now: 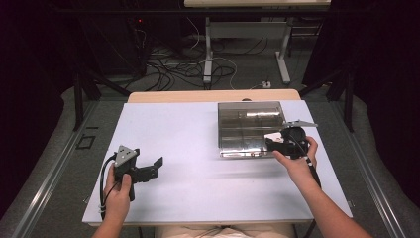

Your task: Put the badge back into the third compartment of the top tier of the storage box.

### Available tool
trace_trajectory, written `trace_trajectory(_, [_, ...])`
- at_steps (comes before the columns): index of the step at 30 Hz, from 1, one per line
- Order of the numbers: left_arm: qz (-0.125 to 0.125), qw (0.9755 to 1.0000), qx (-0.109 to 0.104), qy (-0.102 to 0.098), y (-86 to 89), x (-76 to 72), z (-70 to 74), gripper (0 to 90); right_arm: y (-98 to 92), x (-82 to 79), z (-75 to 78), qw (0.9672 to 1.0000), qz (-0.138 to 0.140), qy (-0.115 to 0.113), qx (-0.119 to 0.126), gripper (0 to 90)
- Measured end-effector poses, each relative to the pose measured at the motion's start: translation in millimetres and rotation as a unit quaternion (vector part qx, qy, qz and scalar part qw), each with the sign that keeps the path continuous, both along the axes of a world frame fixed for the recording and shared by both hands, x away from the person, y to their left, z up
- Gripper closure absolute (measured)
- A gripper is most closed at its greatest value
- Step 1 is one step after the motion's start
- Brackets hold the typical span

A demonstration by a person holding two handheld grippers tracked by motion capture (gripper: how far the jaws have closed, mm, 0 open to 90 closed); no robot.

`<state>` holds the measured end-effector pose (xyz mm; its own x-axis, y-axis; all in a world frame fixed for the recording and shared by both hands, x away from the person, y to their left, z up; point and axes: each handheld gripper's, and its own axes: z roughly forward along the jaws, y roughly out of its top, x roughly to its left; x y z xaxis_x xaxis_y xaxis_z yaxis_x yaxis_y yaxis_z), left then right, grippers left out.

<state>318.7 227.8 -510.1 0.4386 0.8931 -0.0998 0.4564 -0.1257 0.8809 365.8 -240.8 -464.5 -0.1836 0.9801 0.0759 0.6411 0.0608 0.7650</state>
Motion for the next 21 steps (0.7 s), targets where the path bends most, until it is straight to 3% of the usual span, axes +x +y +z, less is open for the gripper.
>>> trace_trajectory(6, [-0.002,1.0,0.002,0.0,-1.0,0.5,-0.2,6.2,-1.1,-0.2,-0.2,1.0,-0.003,-0.003,-0.001,31.9])
trace_trajectory(21, [-0.004,1.0,0.002,0.0,-1.3,0.3,0.0,6.2,0.2,-2.9,1.4,0.9995,0.018,-0.024,-0.005,18.2])
